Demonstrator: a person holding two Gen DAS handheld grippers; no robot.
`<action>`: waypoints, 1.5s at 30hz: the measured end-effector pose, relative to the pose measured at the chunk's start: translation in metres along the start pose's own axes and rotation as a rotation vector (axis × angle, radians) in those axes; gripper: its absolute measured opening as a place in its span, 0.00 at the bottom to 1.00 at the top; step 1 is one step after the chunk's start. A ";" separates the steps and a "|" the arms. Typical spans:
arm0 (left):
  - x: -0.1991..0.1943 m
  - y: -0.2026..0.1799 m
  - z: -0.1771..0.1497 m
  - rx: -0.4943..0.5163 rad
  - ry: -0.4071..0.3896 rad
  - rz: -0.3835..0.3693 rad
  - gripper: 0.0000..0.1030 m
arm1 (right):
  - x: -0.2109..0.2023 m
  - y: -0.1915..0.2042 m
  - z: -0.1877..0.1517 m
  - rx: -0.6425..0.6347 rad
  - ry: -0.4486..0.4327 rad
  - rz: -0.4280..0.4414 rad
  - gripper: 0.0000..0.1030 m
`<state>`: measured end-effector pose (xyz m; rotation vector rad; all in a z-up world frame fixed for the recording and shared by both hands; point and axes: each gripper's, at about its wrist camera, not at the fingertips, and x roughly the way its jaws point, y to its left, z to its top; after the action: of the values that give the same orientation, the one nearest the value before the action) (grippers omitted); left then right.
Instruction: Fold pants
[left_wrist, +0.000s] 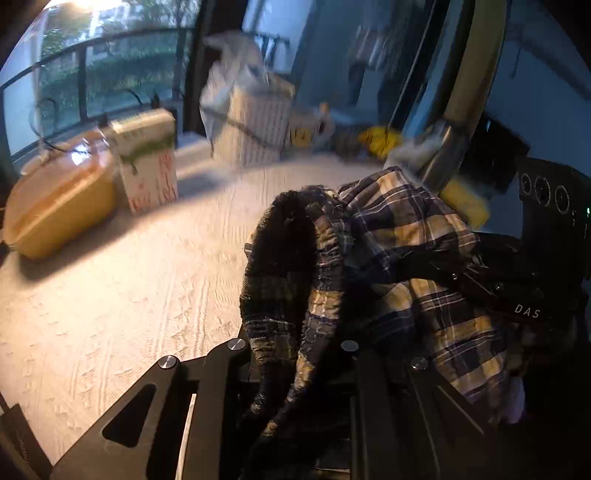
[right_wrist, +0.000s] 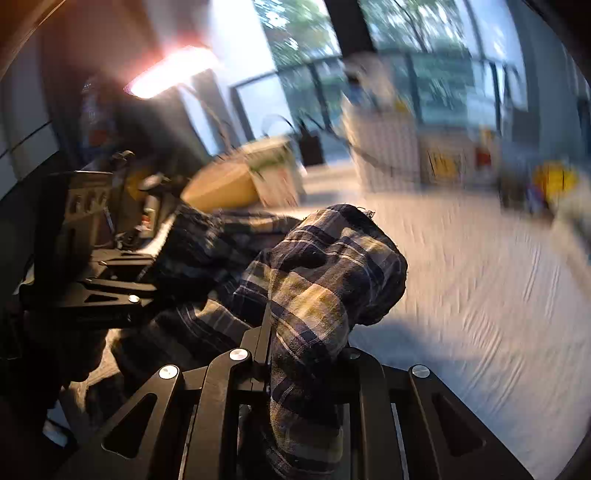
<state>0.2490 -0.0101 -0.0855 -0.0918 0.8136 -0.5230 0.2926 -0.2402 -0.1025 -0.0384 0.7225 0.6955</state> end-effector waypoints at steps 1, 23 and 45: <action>-0.013 0.001 0.000 -0.013 -0.037 -0.002 0.15 | -0.008 0.011 0.007 -0.039 -0.027 -0.010 0.16; -0.334 -0.035 -0.052 0.014 -0.681 0.353 0.15 | -0.159 0.249 0.095 -0.509 -0.520 0.192 0.16; -0.204 0.216 -0.170 -0.596 -0.161 0.629 0.46 | 0.121 0.209 0.044 -0.217 0.019 0.050 0.59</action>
<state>0.0998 0.2955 -0.1257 -0.4052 0.7689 0.3280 0.2594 0.0026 -0.1021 -0.2261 0.6651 0.8204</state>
